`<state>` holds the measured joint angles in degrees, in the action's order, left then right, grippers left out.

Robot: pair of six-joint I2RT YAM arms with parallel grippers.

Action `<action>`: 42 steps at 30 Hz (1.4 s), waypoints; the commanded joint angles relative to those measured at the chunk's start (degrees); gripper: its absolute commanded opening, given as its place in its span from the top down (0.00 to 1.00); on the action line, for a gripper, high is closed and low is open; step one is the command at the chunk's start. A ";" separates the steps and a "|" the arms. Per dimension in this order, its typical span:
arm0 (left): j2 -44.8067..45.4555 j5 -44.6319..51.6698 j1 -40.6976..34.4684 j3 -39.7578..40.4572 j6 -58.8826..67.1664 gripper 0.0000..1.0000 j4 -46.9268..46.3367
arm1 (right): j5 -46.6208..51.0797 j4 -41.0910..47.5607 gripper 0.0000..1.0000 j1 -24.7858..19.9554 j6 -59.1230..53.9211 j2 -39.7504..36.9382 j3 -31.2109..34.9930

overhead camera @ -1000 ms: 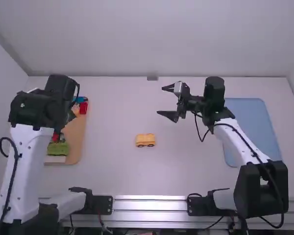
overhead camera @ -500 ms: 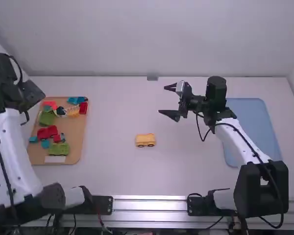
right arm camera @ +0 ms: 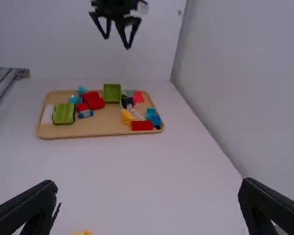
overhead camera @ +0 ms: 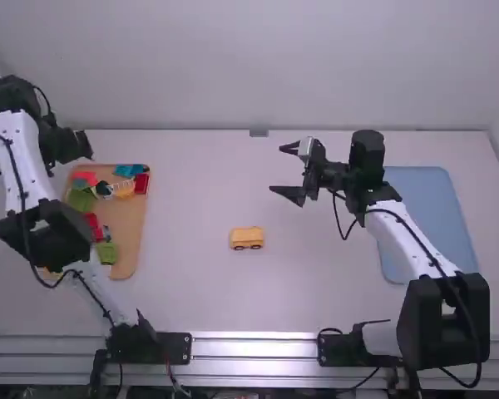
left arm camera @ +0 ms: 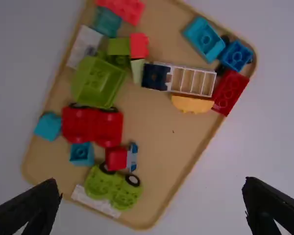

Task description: Assemble lego blocks to make yellow taxi

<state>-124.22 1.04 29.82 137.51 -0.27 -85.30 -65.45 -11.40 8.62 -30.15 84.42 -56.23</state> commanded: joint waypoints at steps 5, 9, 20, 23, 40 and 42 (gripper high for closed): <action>-13.38 2.75 -0.68 6.51 11.45 0.01 -2.23 | 1.01 2.16 0.01 0.00 -0.20 0.46 0.04; -18.08 0.96 -3.04 6.10 20.04 0.01 -0.72 | 2.67 2.82 0.01 0.02 0.35 0.46 0.04; -18.95 -5.64 -9.90 -1.31 52.59 0.05 3.93 | 2.78 2.84 0.01 0.04 0.37 0.46 0.04; -18.95 -12.24 -10.82 -4.31 54.16 0.43 7.17 | 2.75 2.82 0.01 0.04 0.33 0.46 0.04; -18.95 -6.36 -8.72 -13.38 66.71 0.37 14.32 | 3.50 2.45 0.01 0.11 0.24 0.46 0.04; -18.95 -6.12 -8.94 -13.40 66.55 0.37 14.69 | 4.50 2.47 0.01 0.31 0.42 0.46 0.04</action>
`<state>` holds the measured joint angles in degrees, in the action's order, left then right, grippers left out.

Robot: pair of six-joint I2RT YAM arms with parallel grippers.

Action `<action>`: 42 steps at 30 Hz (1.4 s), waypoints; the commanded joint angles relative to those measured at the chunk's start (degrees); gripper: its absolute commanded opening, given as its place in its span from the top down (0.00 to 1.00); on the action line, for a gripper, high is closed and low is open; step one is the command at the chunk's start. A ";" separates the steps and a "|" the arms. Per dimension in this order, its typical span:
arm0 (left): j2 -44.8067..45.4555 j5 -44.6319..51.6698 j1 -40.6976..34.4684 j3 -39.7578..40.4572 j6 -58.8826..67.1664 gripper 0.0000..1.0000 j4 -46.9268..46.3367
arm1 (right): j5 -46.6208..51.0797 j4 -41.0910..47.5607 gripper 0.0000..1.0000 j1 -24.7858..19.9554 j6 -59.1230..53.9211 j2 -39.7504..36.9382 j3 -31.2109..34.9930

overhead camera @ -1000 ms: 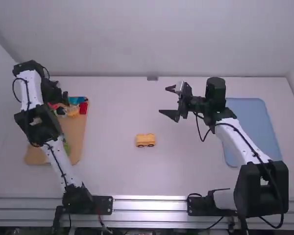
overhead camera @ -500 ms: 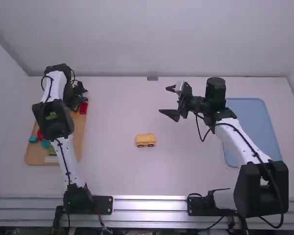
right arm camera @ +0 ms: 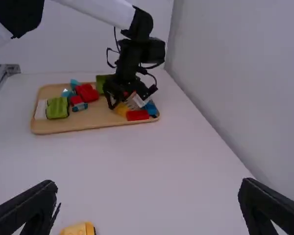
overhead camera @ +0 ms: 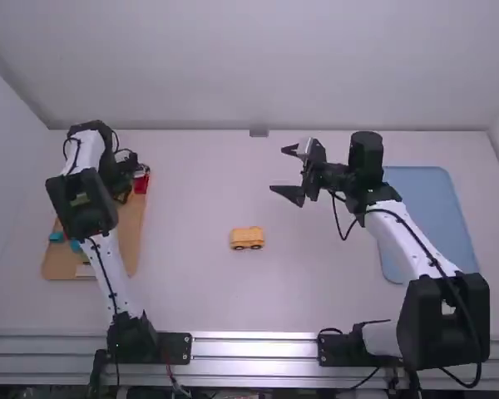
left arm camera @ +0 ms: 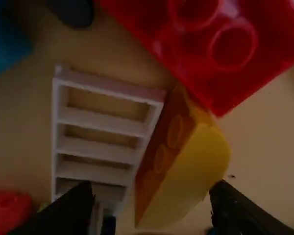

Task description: Assemble lego blocks to make yellow taxi

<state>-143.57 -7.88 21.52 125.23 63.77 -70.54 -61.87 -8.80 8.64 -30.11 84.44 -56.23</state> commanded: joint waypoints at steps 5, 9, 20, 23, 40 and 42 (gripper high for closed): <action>0.39 2.56 -2.10 -1.11 2.12 0.37 -0.70 | 6.36 -0.02 0.01 2.36 0.33 0.44 0.04; 0.39 2.49 -2.40 -1.11 2.08 0.50 -1.97 | 8.39 -0.04 0.01 3.82 0.33 0.44 0.04; 0.42 1.73 -2.01 1.36 -4.15 0.57 -5.64 | 7.91 -0.15 0.01 2.89 0.33 0.44 0.04; 0.42 2.56 -2.01 2.01 -5.95 0.57 -5.75 | 7.93 -0.13 0.01 3.15 0.33 0.44 0.04; 0.42 5.33 -2.38 1.99 -9.11 0.59 -10.84 | 8.35 0.15 0.01 2.93 0.11 0.44 0.04; 0.42 5.49 -2.34 1.97 -9.77 0.58 -10.51 | 8.37 0.22 0.01 2.91 0.15 0.44 0.04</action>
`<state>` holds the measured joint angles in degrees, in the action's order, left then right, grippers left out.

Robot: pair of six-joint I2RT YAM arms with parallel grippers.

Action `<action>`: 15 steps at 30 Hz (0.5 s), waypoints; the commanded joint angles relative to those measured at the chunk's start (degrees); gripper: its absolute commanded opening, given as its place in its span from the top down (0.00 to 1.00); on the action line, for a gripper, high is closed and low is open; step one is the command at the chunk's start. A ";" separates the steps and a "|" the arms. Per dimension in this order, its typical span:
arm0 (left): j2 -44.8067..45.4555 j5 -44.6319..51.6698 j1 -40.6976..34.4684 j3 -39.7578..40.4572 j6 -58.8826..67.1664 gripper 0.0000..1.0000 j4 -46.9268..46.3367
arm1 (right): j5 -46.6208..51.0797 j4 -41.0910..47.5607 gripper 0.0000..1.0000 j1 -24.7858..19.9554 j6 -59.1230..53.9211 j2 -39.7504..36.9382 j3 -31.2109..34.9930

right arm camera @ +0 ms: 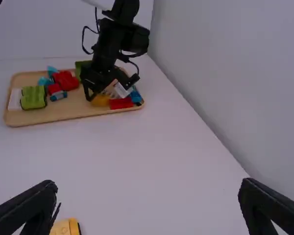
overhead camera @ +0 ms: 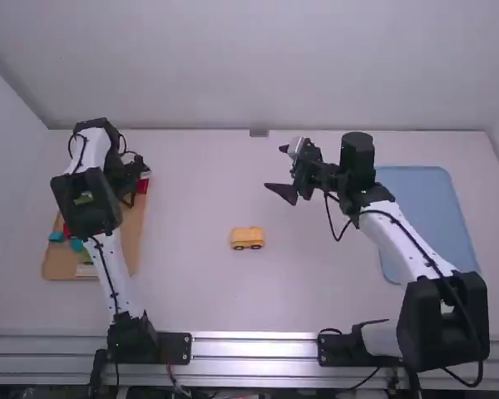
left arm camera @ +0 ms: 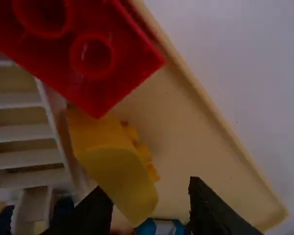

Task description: Assemble lego blocks to make yellow taxi

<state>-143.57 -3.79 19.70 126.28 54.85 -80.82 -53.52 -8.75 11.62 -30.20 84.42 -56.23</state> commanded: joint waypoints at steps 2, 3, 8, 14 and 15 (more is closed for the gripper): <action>0.42 1.31 -0.55 0.79 -1.97 0.58 0.50 | 0.07 0.20 0.01 -0.07 0.22 0.46 0.04; 0.42 1.14 -0.52 0.79 -2.67 0.58 0.66 | 0.02 0.20 0.01 -0.07 0.24 0.46 0.04; 0.42 -2.03 -0.52 0.79 -5.99 0.59 2.84 | 0.02 0.20 0.01 -0.11 0.22 0.46 0.04; 0.42 -1.11 -0.04 0.79 -5.60 0.63 1.97 | 0.02 0.20 0.01 -0.11 0.22 0.46 0.04; 0.42 -1.14 0.00 0.79 -5.53 0.63 1.95 | 0.02 0.20 0.01 -0.11 0.20 0.46 0.04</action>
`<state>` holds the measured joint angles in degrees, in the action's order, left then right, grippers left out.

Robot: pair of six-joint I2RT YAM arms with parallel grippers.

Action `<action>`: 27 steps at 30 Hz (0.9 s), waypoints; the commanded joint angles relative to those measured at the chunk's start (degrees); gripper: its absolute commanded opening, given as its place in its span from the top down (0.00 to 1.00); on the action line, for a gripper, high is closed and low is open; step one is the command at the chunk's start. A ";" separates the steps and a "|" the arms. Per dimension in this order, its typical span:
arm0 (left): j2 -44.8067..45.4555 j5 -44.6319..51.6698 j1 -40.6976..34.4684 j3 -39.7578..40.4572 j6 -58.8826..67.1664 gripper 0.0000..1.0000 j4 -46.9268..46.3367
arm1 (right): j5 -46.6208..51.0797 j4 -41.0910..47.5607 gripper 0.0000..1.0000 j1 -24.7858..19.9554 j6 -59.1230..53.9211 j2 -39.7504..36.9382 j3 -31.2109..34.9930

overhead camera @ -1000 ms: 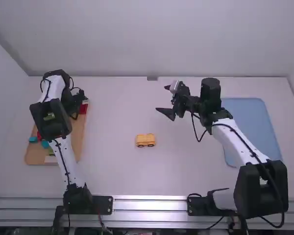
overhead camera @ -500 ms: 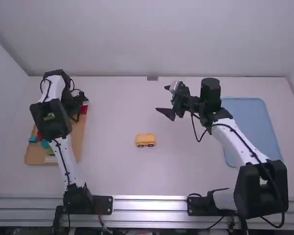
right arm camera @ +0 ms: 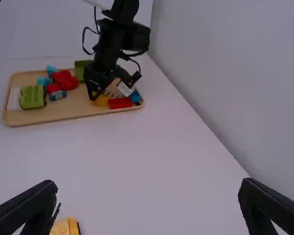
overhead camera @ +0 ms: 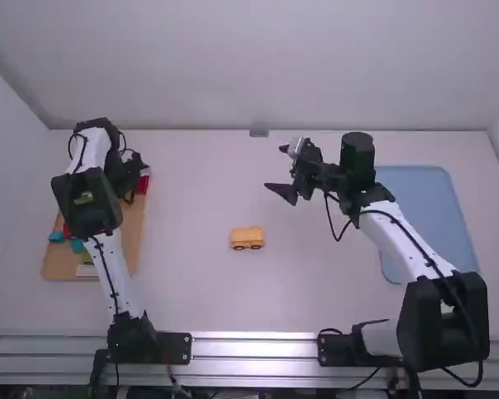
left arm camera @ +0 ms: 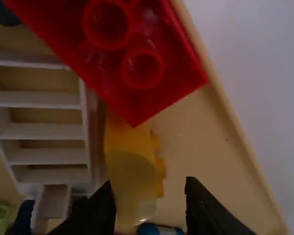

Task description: Assemble lego blocks to make yellow taxi

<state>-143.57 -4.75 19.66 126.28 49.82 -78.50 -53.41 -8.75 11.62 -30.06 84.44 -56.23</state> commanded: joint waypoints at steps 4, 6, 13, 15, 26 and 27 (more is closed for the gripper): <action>0.42 0.42 0.31 0.74 -0.37 0.65 -0.33 | -0.07 0.20 0.01 -0.11 0.07 0.44 0.04; 0.42 1.75 0.70 0.72 -0.07 0.65 -0.55 | -0.09 0.20 0.01 -0.11 0.11 0.44 0.04; 0.52 -0.68 0.66 -1.40 -1.40 0.61 -0.07 | 1.73 0.20 0.01 -0.11 0.09 0.44 0.04; 0.79 -0.13 1.03 -2.47 -1.44 0.01 0.72 | 2.54 0.17 0.01 -0.07 0.07 0.44 0.04; 3.58 3.93 0.98 -3.04 -1.64 0.01 3.56 | 2.47 -0.02 0.01 -0.04 0.07 0.44 0.04; 3.96 3.89 0.98 -3.04 -1.53 0.01 3.02 | 2.49 0.00 0.01 -0.07 0.07 0.44 0.04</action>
<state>-143.44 -2.70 20.14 123.59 47.97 -74.52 -50.74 -8.80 11.62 -30.13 84.44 -56.23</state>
